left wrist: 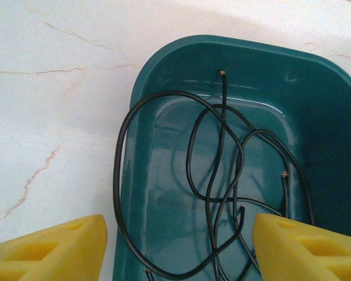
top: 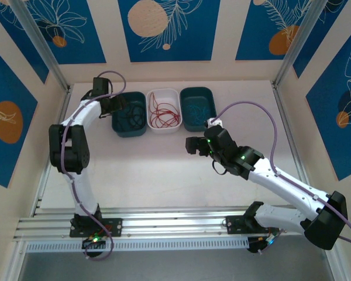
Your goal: Untangle the cables
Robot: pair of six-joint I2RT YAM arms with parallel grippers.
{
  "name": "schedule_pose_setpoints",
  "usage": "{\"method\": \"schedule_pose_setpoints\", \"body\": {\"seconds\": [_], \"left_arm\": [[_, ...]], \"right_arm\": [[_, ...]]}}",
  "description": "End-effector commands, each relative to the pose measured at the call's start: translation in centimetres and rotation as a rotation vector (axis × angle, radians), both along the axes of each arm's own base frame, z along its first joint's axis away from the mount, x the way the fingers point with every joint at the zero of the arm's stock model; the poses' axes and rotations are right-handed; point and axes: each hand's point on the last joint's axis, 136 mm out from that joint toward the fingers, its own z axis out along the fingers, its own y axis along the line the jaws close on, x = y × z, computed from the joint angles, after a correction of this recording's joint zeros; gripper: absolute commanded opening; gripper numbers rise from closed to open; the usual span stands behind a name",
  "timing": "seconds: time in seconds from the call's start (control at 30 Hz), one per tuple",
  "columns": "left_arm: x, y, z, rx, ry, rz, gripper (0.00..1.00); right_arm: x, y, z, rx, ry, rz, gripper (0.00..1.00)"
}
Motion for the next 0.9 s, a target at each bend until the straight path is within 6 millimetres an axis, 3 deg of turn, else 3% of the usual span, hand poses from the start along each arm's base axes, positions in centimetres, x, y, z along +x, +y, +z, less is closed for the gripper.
{"method": "schedule_pose_setpoints", "body": {"seconds": [0.0,0.23,0.4,0.53,0.87], "left_arm": [[0.6,0.9,-0.2,-0.024,0.013,0.025,0.66],[1.1,0.6,-1.3,-0.051,0.026,0.022,0.66],[1.4,0.3,-1.8,-0.07,0.031,0.018,0.59],[1.4,0.3,-1.8,-0.069,0.029,0.019,0.54],[1.5,1.0,-1.0,-0.025,0.016,0.027,0.54]], "right_arm": [[0.0,-0.5,-0.5,0.001,0.012,-0.021,0.99],[0.1,-0.5,-0.7,0.001,0.019,-0.026,0.99],[0.3,-0.5,-0.7,0.0,0.021,-0.031,0.99],[0.4,-0.3,-0.9,0.0,0.028,-0.03,0.99],[0.6,0.2,-1.3,0.003,0.042,-0.014,0.99]]}}
